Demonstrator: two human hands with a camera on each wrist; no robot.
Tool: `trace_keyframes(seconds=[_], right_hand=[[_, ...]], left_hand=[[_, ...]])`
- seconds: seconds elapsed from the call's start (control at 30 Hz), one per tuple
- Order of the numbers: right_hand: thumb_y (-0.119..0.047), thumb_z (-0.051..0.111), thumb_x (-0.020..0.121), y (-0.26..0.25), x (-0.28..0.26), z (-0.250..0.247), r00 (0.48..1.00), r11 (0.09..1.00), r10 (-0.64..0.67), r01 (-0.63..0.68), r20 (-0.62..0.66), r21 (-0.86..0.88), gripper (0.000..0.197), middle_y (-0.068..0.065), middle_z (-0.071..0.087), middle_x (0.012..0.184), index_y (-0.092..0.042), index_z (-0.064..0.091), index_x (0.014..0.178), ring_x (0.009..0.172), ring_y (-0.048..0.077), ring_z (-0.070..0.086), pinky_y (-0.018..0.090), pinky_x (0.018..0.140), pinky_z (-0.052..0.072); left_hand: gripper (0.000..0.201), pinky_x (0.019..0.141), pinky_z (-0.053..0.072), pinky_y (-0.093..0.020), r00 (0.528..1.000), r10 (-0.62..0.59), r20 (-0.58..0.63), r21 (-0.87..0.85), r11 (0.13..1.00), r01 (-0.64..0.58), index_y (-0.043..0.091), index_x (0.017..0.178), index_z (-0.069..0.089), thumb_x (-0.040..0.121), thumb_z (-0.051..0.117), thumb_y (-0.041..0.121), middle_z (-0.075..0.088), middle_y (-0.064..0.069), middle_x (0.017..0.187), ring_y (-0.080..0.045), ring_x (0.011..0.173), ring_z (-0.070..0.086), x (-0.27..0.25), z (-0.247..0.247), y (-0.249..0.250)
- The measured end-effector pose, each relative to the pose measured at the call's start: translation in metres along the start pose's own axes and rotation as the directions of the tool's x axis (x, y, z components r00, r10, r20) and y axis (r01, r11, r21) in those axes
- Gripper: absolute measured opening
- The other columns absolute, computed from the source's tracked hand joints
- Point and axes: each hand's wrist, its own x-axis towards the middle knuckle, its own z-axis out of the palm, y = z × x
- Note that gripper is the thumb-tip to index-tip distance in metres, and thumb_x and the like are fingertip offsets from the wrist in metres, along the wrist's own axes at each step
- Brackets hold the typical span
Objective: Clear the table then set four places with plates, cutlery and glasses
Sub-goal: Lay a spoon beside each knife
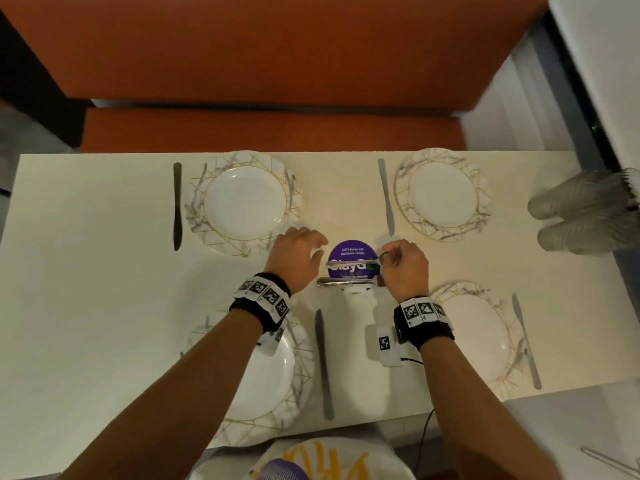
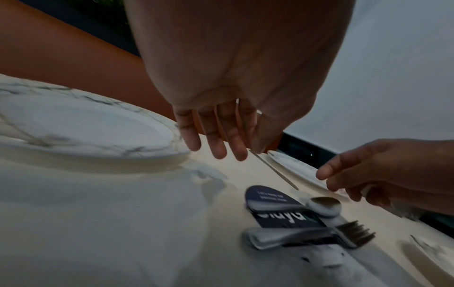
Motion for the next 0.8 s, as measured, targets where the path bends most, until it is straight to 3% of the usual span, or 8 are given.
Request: trace_keyframes(seconds=[0.1,0.17,0.33,0.4,0.5,0.53,0.67,0.8], right_hand=[[-0.021,0.066,0.089,0.021,0.015,-0.012,0.998,0.984,0.055,-0.05,0.022,-0.17,0.021,0.01,0.063,0.108,-0.015,0.065,0.11,0.104,0.029,0.056,0.044,0.087,0.052],[-0.029,0.067,0.09,0.027,0.022,-0.015,0.99,0.972,0.113,-0.093,0.082,-0.215,0.024,0.009,0.065,0.109,-0.016,0.064,0.111,0.103,0.029,0.059,0.045,0.089,0.053],[-0.02,0.062,0.091,0.03,0.038,-0.027,0.955,0.983,0.163,-0.136,0.248,-0.123,0.006,0.001,0.069,0.095,-0.023,0.067,0.094,0.091,0.023,0.066,0.041,0.086,0.057],[-0.016,0.062,0.092,0.027,0.039,-0.021,0.951,0.987,0.157,-0.145,0.265,-0.067,0.009,0.002,0.07,0.097,-0.019,0.069,0.096,0.091,0.021,0.066,0.031,0.079,0.055],[-0.011,0.064,0.093,0.022,0.045,-0.025,0.964,0.998,0.06,-0.065,0.261,0.011,0.01,0.002,0.069,0.095,-0.011,0.072,0.099,0.085,0.016,0.062,0.007,0.063,0.038],[-0.009,0.064,0.093,0.018,0.048,-0.028,0.967,0.999,0.007,-0.017,0.253,0.035,0.009,0.0,0.067,0.091,-0.009,0.072,0.097,0.083,0.014,0.06,0.004,0.059,0.035],[-0.004,0.062,0.094,-0.008,0.061,-0.046,0.965,0.975,-0.182,0.151,0.188,0.166,0.009,-0.007,0.062,0.079,-0.005,0.069,0.099,0.074,0.008,0.057,0.002,0.062,0.04],[-0.008,0.062,0.096,-0.034,0.076,-0.066,0.946,0.933,-0.305,0.274,0.107,0.236,0.011,-0.001,0.066,0.088,-0.008,0.07,0.103,0.079,0.012,0.061,0.007,0.067,0.041]], left_hand=[[0.024,0.095,0.045,-0.043,0.996,-0.005,0.086,0.024,1.0,0.003,0.02,0.12,0.07,0.099,0.059,0.022,0.07,-0.001,0.116,-0.026,0.109,0.058,0.012,0.026,0.027],[0.025,0.096,0.044,-0.042,0.993,-0.022,0.115,0.037,0.999,0.018,0.02,0.122,0.069,0.099,0.058,0.022,0.069,-0.002,0.119,-0.026,0.11,0.057,0.016,0.038,0.036],[0.032,0.101,0.043,-0.043,0.989,-0.076,0.13,0.082,0.994,0.066,0.02,0.13,0.066,0.101,0.056,0.026,0.068,-0.001,0.123,-0.025,0.114,0.055,0.03,0.059,0.064],[0.031,0.1,0.043,-0.042,0.984,-0.097,0.15,0.099,0.992,0.083,0.022,0.131,0.066,0.102,0.055,0.025,0.068,-0.002,0.121,-0.026,0.113,0.056,0.029,0.058,0.064],[0.031,0.095,0.045,-0.043,0.979,-0.128,0.156,0.113,0.987,0.111,0.022,0.126,0.069,0.103,0.048,0.022,0.069,-0.003,0.115,-0.027,0.107,0.058,0.031,0.058,0.074],[0.031,0.093,0.047,-0.044,0.98,-0.134,0.149,0.105,0.987,0.12,0.02,0.123,0.069,0.103,0.046,0.02,0.07,-0.005,0.112,-0.028,0.104,0.06,0.032,0.056,0.078],[0.03,0.088,0.051,-0.046,0.973,-0.173,0.154,-0.027,0.983,0.179,0.012,0.113,0.071,0.103,0.043,0.013,0.07,-0.009,0.104,-0.03,0.097,0.062,0.038,0.041,0.093],[0.027,0.08,0.053,-0.033,0.969,-0.236,0.072,-0.284,0.926,0.246,0.01,0.102,0.074,0.103,0.047,0.009,0.073,-0.006,0.094,-0.022,0.085,0.065,0.038,0.024,0.105]])
